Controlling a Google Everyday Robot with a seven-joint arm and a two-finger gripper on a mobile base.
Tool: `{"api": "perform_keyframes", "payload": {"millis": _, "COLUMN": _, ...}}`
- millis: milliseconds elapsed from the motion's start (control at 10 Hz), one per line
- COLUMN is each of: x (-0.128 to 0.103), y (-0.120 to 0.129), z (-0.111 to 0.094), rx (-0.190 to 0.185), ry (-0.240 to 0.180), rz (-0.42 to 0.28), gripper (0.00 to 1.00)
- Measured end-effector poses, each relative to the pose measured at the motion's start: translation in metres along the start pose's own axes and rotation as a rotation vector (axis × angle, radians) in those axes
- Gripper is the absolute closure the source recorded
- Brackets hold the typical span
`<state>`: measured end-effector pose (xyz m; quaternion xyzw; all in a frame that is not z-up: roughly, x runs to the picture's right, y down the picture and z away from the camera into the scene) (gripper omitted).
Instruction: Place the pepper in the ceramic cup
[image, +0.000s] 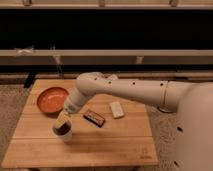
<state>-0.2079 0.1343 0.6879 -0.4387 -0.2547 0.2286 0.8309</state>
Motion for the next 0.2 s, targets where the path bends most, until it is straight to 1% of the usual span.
{"api": "perform_keyframes", "payload": {"millis": 200, "x": 0.0, "y": -0.0001, "z": 0.0001, "rx": 0.0, "ry": 0.0, "rz": 0.0, "gripper": 0.34}}
